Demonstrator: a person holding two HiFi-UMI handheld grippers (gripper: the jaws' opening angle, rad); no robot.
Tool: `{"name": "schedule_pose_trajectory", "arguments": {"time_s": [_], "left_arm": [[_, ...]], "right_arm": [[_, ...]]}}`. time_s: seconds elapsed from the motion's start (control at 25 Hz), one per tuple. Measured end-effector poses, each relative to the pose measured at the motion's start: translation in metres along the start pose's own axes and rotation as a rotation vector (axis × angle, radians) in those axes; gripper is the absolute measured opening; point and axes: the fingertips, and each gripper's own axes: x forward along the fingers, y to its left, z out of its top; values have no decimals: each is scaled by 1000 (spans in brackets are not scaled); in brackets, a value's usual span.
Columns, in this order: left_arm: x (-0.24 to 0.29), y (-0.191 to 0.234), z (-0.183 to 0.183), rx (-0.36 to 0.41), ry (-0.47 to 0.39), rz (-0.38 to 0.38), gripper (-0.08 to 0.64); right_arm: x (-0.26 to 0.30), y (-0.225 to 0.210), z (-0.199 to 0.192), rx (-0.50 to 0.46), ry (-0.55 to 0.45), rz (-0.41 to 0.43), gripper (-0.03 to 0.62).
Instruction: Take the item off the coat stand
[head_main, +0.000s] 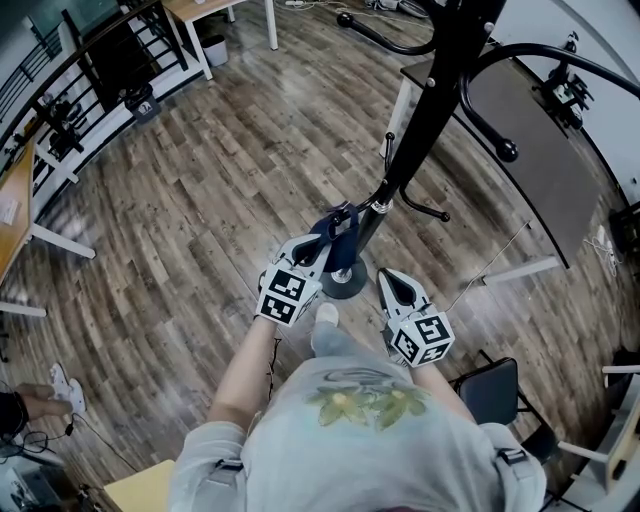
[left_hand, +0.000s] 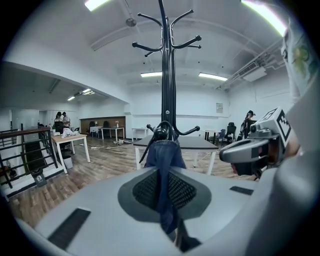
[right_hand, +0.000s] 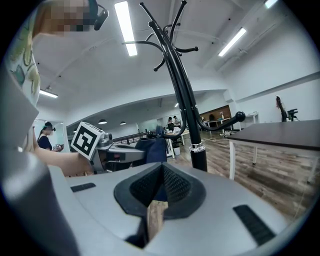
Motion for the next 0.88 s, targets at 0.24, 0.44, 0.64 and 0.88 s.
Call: {"name": "schedule_pose_trajectory", "arguments": {"time_s": [0.24, 0.44, 0.64, 0.88], "left_arm": [[-4, 3, 7, -22, -24, 9, 29], [-9, 4, 10, -26, -36, 23, 29], [-12, 3, 12, -21, -39, 29, 29], [-17, 2, 9, -24, -37, 36, 29]], "right_arm": [[-4, -3, 0, 0, 4, -7, 6], [-9, -5, -6, 1, 10, -15, 6], [-13, -6, -8, 3, 9, -17, 6], [-18, -7, -11, 10, 10, -23, 6]]}}
